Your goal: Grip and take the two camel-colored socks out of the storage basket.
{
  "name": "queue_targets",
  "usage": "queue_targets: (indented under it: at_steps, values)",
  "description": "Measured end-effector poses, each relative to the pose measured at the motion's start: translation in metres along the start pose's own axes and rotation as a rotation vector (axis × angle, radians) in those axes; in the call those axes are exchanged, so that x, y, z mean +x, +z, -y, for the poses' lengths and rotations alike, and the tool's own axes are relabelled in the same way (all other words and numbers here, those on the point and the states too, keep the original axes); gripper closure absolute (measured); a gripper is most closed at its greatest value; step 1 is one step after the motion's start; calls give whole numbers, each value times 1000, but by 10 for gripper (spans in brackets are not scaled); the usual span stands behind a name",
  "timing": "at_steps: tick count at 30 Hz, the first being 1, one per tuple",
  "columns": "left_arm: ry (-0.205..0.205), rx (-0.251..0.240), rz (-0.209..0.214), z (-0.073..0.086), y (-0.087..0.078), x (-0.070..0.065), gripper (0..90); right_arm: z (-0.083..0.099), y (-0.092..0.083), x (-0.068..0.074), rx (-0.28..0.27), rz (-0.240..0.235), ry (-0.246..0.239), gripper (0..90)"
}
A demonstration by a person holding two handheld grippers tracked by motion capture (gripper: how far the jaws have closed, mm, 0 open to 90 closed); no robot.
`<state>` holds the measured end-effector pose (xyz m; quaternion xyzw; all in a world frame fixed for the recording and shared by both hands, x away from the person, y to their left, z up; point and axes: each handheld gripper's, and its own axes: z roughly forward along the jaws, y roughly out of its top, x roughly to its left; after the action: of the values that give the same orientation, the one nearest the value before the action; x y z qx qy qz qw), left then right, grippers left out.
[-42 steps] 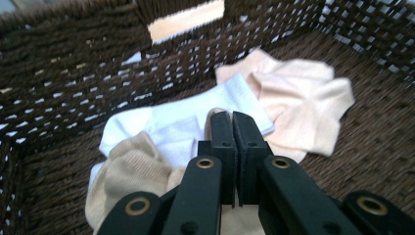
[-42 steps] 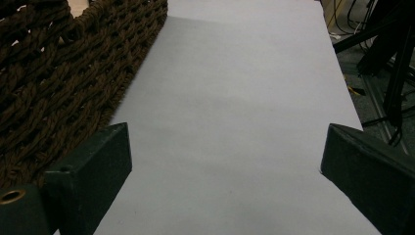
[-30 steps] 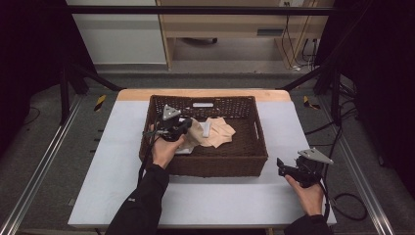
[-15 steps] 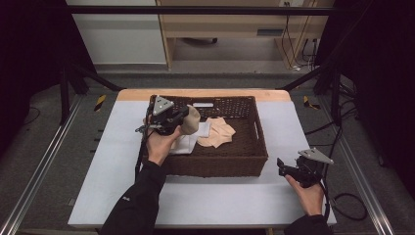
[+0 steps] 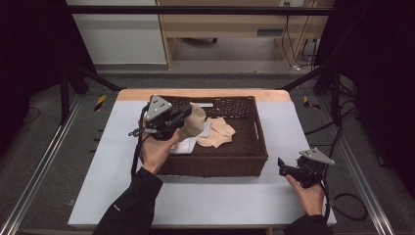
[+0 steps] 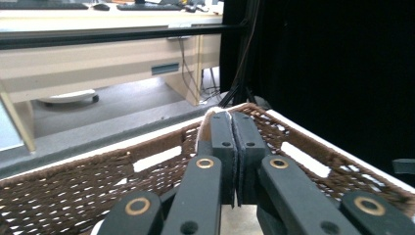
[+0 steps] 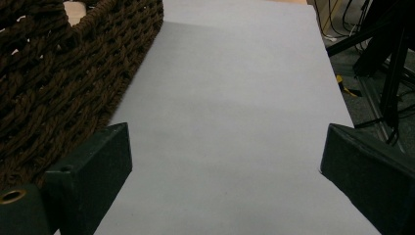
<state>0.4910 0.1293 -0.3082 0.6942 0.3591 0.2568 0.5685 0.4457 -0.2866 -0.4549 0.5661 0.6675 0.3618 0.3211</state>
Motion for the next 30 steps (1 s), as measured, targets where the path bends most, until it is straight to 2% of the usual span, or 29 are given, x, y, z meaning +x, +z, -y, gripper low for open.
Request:
queue_targets:
  at_steps: [5,7,11,16,21,28,30]
  values:
    - [3,-17,28,-1,-11,-11,883,0,-1,0,-6,1,4,53]
    - [4,-28,50,0,-20,-17,883,0,-3,-1,-7,1,5,53]
    - [9,-25,65,4,-28,-23,883,0,-4,0,-8,2,6,53]
    - [31,-29,102,10,-46,-31,883,0,-4,0,-9,3,3,53]
    - [36,-36,132,16,-60,-37,883,0,-4,0,-10,4,2,54]
    - [56,-23,153,25,-73,-44,883,1,-4,1,-6,3,0,54]
    - [62,-14,167,32,-75,-48,884,1,-5,1,-12,4,-4,54]
